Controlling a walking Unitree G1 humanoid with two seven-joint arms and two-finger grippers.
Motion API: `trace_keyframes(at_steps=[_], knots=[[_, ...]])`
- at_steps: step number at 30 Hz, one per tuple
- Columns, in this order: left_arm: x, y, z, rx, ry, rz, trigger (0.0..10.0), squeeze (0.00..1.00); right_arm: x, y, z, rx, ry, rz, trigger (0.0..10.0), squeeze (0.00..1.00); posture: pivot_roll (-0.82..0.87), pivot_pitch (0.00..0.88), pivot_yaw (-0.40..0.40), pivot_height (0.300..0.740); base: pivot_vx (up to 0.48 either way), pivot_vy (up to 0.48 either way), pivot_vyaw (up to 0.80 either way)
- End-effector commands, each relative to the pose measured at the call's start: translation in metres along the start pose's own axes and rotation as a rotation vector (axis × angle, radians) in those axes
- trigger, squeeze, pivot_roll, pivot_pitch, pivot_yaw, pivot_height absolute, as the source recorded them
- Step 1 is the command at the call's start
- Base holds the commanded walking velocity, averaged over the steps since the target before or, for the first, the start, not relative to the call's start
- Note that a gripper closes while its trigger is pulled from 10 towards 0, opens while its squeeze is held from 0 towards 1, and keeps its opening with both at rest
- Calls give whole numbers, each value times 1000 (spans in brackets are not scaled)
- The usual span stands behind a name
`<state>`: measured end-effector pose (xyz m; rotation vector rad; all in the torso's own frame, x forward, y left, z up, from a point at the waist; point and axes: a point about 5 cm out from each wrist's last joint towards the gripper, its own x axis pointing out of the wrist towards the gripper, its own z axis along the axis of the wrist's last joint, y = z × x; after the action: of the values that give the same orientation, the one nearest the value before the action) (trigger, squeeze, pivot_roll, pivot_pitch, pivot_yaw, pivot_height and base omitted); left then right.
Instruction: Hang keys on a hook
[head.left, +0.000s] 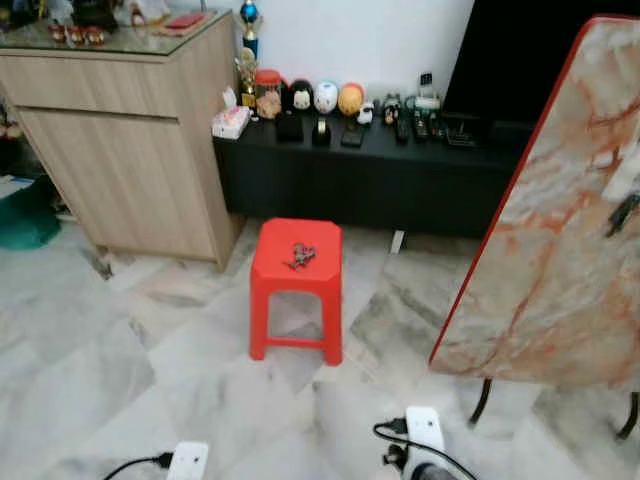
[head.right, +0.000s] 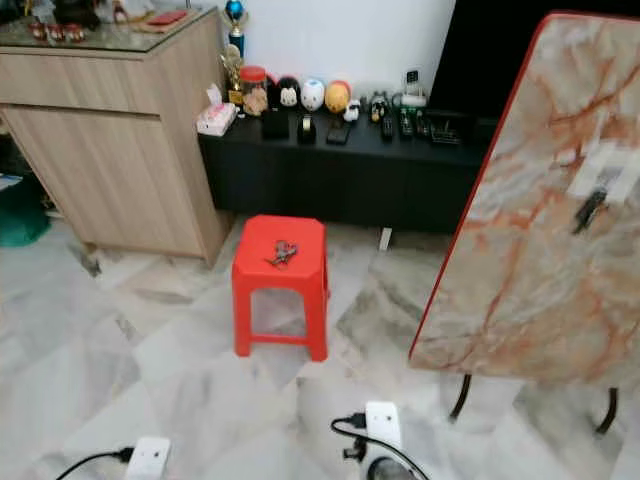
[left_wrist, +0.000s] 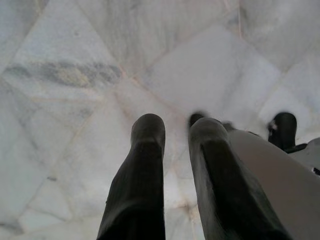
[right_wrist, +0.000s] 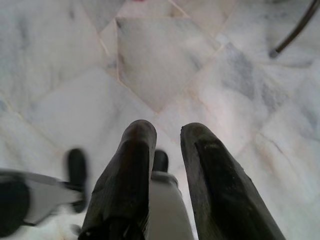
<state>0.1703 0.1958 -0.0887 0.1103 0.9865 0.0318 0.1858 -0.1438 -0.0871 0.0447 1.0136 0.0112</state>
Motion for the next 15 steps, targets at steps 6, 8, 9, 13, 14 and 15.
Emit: trace_keyframes(at_steps=[6,8,9,13,14,15], knots=[[-1,6,-4,22,17,14,10000,0,1,7,7,-5,-25,18,10000,0,-8,0,-56,740,0,386,0],[-1,6,-4,18,16,14,10000,0,1,6,7,-14,-24,18,10000,0,-8,0,-59,740,0,382,0],[-1,6,-5,17,17,15,10000,0,1,5,7,-14,-23,18,10000,0,-8,0,-59,740,0,382,0],[-1,6,-4,21,10,15,10000,0,1,5,7,-11,-25,15,10000,0,-9,0,-58,740,0,177,0],[-1,6,-4,22,10,15,10000,0,1,5,7,-11,-25,15,10000,0,-9,0,-58,740,0,0,0],[-1,5,-4,26,11,14,10000,0,1,5,7,-10,-25,14,10000,0,-8,0,-58,740,0,0,0]])
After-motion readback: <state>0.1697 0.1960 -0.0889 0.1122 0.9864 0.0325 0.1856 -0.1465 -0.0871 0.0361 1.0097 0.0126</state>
